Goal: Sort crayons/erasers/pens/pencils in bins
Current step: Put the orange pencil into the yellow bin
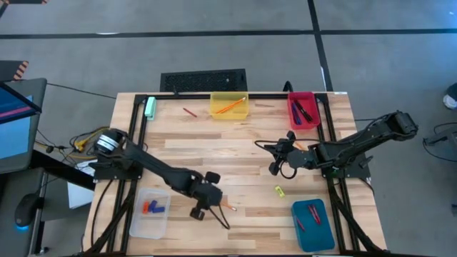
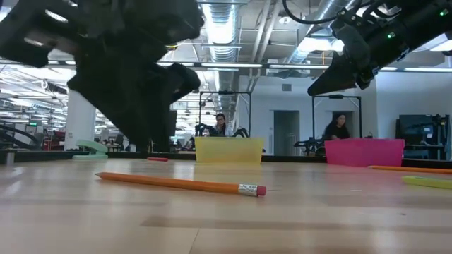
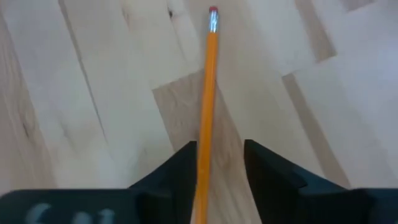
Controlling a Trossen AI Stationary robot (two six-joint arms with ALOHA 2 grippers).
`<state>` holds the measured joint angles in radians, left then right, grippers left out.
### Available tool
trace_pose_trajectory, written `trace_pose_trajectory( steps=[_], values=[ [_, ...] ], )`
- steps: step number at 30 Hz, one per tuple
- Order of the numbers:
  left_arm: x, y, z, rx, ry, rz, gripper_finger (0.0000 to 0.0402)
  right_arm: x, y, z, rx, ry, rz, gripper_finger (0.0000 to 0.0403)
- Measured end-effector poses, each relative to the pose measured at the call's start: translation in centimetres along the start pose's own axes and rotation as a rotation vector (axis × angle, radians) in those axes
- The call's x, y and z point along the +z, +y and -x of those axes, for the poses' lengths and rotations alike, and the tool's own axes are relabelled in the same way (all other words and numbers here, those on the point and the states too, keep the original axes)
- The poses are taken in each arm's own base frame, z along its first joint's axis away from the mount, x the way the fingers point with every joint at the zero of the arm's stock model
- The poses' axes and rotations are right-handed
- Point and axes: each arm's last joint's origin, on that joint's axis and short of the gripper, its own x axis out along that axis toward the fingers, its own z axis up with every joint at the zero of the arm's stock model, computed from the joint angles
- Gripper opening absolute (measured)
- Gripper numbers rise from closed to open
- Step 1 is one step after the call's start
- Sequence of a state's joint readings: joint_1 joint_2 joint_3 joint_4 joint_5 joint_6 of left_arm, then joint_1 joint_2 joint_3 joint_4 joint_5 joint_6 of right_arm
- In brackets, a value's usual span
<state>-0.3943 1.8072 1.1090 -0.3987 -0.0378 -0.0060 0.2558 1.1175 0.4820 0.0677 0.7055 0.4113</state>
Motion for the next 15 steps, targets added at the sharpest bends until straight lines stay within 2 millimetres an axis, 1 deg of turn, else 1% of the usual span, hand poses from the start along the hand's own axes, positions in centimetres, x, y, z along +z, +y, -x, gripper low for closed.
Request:
trace_pose_trajectory(
  steps=[3,5,9,13,15],
  values=[
    [0.3,-0.1,-0.8,0.020,0.036,0.003,0.0144,0.0,0.0,0.0,0.000,0.000,0.000,0.0005],
    [0.7,0.0,-1.3,0.033,0.048,0.005,0.0148,0.0,0.0,0.0,0.000,0.000,0.000,0.0006],
    [1.1,0.1,-2.5,0.044,0.109,-0.015,0.0137,0.0,0.0,0.0,0.000,0.002,0.002,0.0003],
    [1.7,0.0,-3.1,0.030,0.112,-0.042,0.0121,0.0,0.0,0.0,0.000,0.002,0.001,0.0004],
    [1.6,0.2,-3.4,0.025,0.134,-0.039,0.0113,0.0,0.0,0.0,0.000,0.001,0.001,0.0006]
  ],
)
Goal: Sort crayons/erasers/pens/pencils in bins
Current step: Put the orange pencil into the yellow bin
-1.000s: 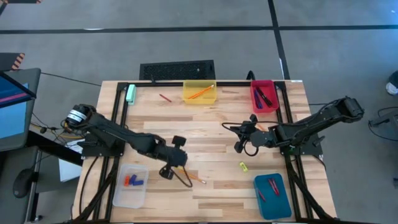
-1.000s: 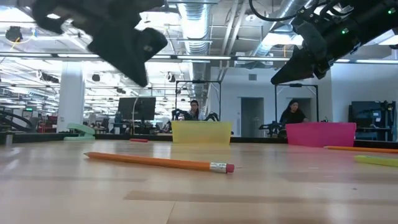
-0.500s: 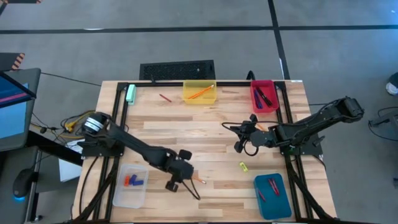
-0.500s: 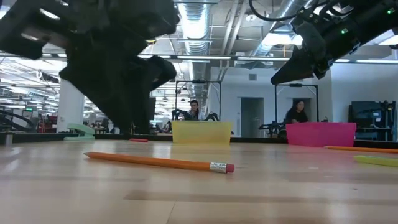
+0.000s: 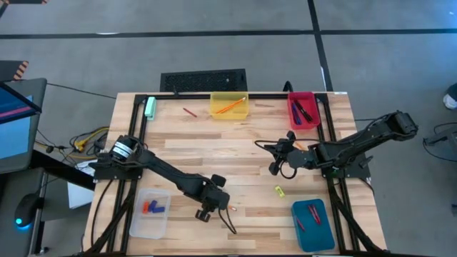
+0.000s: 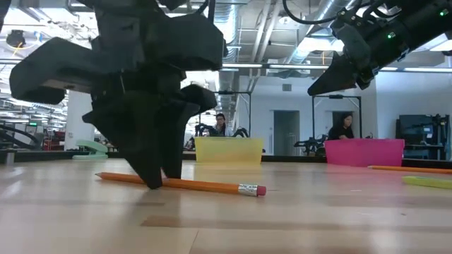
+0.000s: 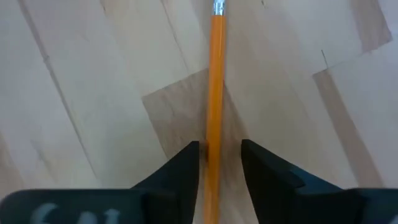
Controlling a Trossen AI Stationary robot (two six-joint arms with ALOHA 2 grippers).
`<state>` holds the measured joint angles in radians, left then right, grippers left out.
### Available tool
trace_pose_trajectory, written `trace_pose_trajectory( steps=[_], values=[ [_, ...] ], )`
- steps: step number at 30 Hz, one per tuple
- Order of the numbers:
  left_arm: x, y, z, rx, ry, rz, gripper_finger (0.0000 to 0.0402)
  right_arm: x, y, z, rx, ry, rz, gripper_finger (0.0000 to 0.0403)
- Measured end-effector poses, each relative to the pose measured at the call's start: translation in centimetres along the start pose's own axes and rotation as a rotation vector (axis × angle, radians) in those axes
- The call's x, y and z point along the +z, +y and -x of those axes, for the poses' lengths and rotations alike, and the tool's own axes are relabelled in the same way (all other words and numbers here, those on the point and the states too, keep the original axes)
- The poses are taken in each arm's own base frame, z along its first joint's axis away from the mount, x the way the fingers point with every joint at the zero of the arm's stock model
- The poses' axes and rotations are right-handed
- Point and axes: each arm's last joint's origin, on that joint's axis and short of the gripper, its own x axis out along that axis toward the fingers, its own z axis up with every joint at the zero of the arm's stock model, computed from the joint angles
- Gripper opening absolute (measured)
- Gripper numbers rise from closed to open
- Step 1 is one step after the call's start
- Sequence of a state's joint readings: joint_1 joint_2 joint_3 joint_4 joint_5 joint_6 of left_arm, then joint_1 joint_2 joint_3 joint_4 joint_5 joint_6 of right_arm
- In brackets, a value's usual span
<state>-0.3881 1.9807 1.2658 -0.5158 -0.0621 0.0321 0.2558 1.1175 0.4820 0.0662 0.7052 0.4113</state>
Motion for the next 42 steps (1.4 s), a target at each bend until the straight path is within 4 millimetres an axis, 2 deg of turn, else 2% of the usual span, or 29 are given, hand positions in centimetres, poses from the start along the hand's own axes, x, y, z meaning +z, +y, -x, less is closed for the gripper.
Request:
trace_pose_trajectory(
  steps=[6,10,14,22,27,35,39,42],
  values=[
    [-0.3,0.4,-1.3,-0.032,0.047,0.024,0.0077,0.0,0.0,0.0,0.000,0.001,0.002,0.0003],
    [-0.5,0.5,-1.9,-0.032,0.074,0.014,0.0070,0.0,0.0,0.0,0.000,0.001,0.002,0.0005],
    [-0.6,0.5,-1.9,-0.013,0.079,-0.024,0.0068,0.0,0.0,0.0,0.000,0.001,0.002,0.0006],
    [-0.7,0.5,-1.7,0.019,0.091,-0.060,0.0022,0.0,0.0,0.0,0.000,0.001,0.002,0.0006],
    [-0.8,0.6,-1.4,0.087,0.109,-0.086,0.0016,0.0,0.0,0.0,0.001,0.002,0.001,0.0003],
    [-1.5,1.5,1.4,0.143,0.131,-0.050,0.0011,0.0,0.0,0.0,0.007,0.007,0.003,0.0006],
    [-1.1,2.5,3.7,0.155,0.070,0.030,0.0009,-0.1,0.0,0.0,0.007,0.008,0.004,0.0003],
    [-1.3,3.3,4.5,0.155,0.049,0.074,0.0009,0.0,0.0,0.0,0.007,0.007,0.003,0.0003]
  ],
)
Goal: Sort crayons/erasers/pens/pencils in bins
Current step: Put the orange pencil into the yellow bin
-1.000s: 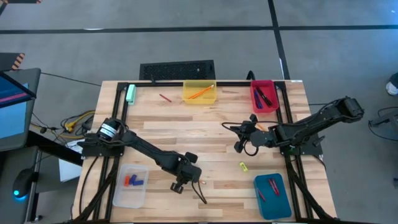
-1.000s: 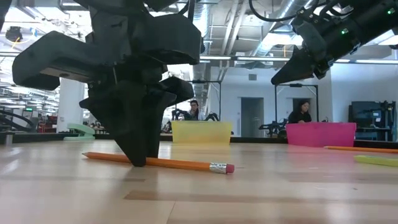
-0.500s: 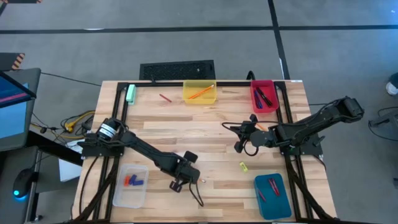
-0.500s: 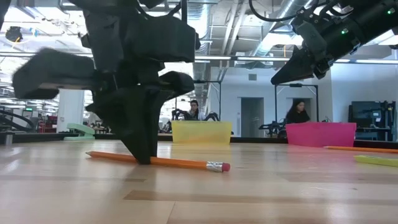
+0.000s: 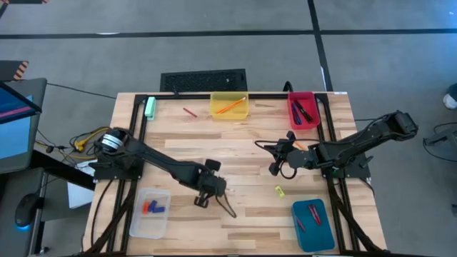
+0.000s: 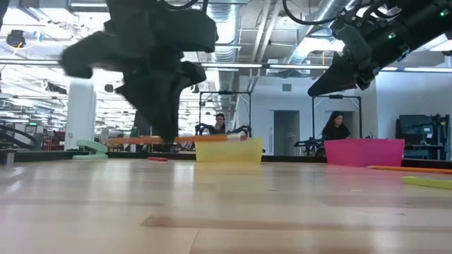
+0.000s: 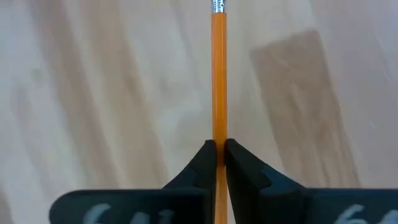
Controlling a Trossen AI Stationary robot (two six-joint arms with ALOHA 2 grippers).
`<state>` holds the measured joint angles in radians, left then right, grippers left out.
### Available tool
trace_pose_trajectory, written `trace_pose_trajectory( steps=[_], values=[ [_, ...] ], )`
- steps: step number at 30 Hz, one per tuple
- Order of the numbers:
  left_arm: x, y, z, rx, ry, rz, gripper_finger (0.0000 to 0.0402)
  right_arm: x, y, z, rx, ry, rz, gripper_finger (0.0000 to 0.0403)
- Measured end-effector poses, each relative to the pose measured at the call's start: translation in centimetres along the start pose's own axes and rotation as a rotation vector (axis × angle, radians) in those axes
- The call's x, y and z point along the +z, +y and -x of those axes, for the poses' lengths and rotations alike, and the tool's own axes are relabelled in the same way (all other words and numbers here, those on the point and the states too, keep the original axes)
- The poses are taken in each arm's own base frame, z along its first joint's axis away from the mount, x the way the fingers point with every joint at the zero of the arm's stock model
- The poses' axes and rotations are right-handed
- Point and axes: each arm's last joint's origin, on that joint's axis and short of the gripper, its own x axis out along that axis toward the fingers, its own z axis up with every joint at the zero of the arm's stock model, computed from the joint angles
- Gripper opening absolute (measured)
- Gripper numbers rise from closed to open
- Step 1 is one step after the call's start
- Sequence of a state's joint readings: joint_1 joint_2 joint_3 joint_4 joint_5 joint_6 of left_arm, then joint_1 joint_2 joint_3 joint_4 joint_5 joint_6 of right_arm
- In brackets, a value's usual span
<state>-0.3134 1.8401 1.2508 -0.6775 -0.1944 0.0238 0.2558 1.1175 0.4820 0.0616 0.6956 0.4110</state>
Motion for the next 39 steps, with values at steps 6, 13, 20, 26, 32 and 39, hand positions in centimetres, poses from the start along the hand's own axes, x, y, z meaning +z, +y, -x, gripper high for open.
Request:
trace_pose_trajectory(
  steps=[6,13,20,26,32,39],
  values=[
    [0.0,2.3,1.0,0.013,-0.034,0.074,0.0008,0.0,0.0,0.0,0.000,0.001,0.001,0.0006],
    [0.0,6.7,2.1,0.056,-0.117,0.181,0.0008,-0.1,0.3,0.2,0.023,0.004,0.009,0.0005],
    [-0.6,11.9,3.1,0.155,-0.201,0.260,0.0008,-0.3,0.7,0.6,0.046,0.003,0.020,0.0003],
    [-1.9,17.3,3.7,0.291,-0.239,0.312,0.0008,-0.3,0.8,0.7,0.042,-0.001,0.022,0.0006],
    [-2.9,22.4,4.5,0.407,-0.375,0.352,0.0008,-0.3,0.8,0.7,0.040,-0.004,0.020,0.0003],
    [-5.5,27.2,5.3,0.432,-0.497,0.430,0.0008,-0.3,0.8,0.6,0.038,-0.004,0.020,0.0007]
  ],
)
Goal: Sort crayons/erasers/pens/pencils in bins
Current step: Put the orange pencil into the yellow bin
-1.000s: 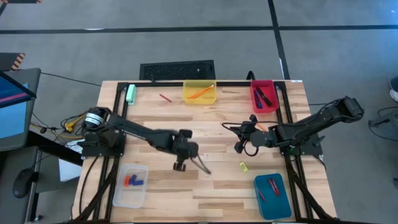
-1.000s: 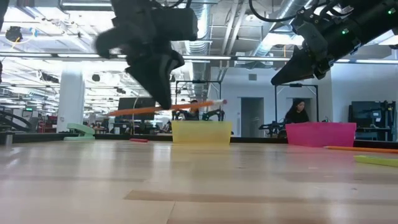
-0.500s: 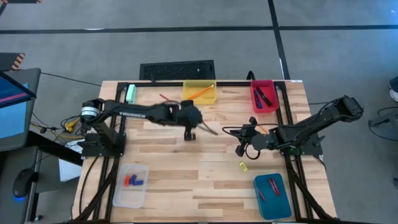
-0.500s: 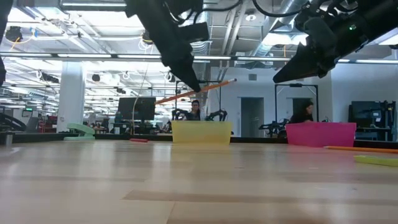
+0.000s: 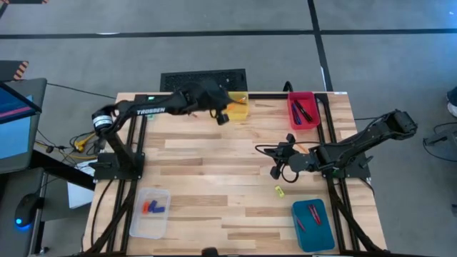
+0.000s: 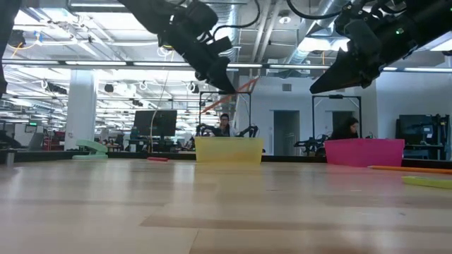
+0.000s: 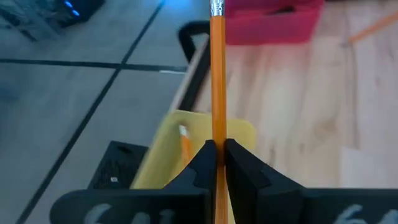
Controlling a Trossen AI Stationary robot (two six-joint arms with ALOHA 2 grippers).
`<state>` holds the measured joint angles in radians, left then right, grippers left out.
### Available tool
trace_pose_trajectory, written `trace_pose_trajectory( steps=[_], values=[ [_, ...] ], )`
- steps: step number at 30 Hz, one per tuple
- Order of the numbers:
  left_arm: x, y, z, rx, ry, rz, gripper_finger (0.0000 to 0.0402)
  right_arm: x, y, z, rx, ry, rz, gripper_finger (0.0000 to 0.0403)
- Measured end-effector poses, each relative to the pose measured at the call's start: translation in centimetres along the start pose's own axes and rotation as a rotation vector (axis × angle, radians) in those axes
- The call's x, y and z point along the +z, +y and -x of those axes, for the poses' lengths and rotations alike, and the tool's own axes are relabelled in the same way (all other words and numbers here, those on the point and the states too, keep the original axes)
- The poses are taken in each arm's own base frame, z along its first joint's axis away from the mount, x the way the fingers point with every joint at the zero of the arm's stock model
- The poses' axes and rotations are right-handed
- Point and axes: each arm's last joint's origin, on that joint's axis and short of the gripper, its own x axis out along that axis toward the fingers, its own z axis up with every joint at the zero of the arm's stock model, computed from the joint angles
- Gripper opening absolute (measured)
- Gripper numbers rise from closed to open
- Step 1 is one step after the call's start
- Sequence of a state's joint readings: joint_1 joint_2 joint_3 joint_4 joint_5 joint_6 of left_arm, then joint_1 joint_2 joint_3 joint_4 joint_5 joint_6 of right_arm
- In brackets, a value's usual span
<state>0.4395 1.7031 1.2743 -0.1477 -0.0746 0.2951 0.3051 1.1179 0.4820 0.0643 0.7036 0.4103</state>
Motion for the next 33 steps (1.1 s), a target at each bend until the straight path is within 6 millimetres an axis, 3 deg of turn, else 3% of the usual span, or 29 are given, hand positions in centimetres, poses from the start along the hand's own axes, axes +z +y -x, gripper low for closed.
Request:
trace_pose_trajectory(
  steps=[7,14,22,33],
  values=[
    [-0.6,3.2,-0.8,-0.008,-0.076,0.082,0.0008,0.0,0.0,0.0,-0.004,-0.002,0.000,0.0003],
    [-3.4,3.7,-5.7,-0.037,0.044,0.105,0.0008,0.2,-0.1,-0.1,-0.006,-0.011,-0.011,0.0007],
    [-4.4,4.4,-9.7,-0.061,0.130,0.137,0.0008,0.2,-0.1,-0.1,-0.004,-0.016,-0.014,0.0003],
    [-5.4,4.8,-10.8,-0.047,0.186,0.158,0.0008,0.3,0.0,-0.1,-0.003,-0.021,0.006,0.0003]
  ],
)
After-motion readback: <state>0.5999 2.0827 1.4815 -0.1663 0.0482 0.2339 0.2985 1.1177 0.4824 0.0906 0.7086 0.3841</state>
